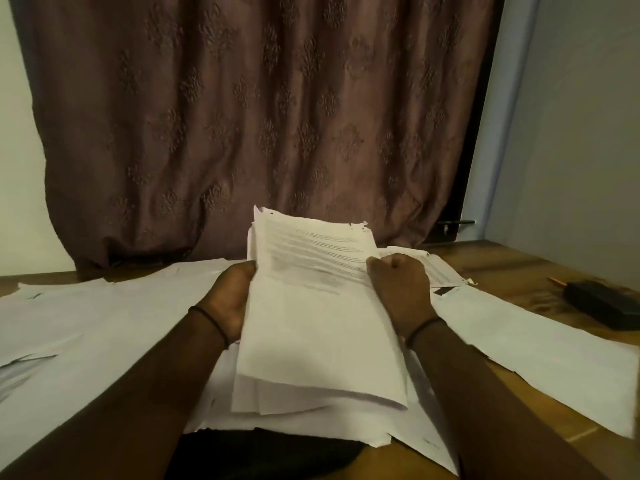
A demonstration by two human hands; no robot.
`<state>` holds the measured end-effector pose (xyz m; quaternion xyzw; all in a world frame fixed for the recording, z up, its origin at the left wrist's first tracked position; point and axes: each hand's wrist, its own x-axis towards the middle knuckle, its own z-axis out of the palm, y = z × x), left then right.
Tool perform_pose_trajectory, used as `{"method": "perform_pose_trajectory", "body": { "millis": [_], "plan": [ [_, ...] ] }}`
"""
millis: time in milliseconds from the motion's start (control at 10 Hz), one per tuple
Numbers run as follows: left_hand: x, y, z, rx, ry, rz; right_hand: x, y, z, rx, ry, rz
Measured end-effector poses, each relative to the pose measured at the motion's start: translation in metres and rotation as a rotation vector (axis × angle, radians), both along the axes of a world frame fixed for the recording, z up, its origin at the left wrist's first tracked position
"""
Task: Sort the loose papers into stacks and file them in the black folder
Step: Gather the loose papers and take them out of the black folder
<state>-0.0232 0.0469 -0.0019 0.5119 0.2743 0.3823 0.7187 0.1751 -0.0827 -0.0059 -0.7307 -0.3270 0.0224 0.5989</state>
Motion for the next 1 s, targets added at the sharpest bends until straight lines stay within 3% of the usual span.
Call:
{"method": "perform_pose_trajectory", "body": {
  "millis": [100,200,300,400,500,700,800,900,1000],
  "plan": [
    [-0.004,-0.017,0.012,0.084,0.126,0.049,0.0,0.006,-0.009,-0.076,-0.059,-0.142],
    [0.002,-0.017,0.012,0.017,0.02,-0.046,0.011,0.011,-0.016,-0.147,0.059,-0.06],
    [0.004,-0.017,0.01,-0.081,-0.056,-0.135,0.012,0.014,-0.022,-0.157,0.041,-0.053],
    [-0.001,-0.015,0.007,-0.092,0.084,-0.171,0.009,0.017,-0.023,0.015,0.067,-0.052],
    [-0.005,0.003,0.002,-0.008,0.162,-0.057,0.023,0.016,-0.021,-0.019,-0.015,-0.094],
    [-0.027,0.04,-0.003,0.072,0.215,0.199,0.051,0.014,-0.034,-0.351,-0.286,-0.075],
    [-0.032,0.043,-0.001,0.132,0.303,0.268,0.051,0.024,-0.038,-0.426,-0.457,-0.001],
    [-0.027,0.029,0.005,0.247,0.491,0.358,0.051,0.036,-0.044,-0.58,-0.533,0.134],
    [-0.018,0.024,0.004,0.335,0.567,0.369,0.056,0.044,-0.045,-0.689,-0.568,0.155]
  ]
}}
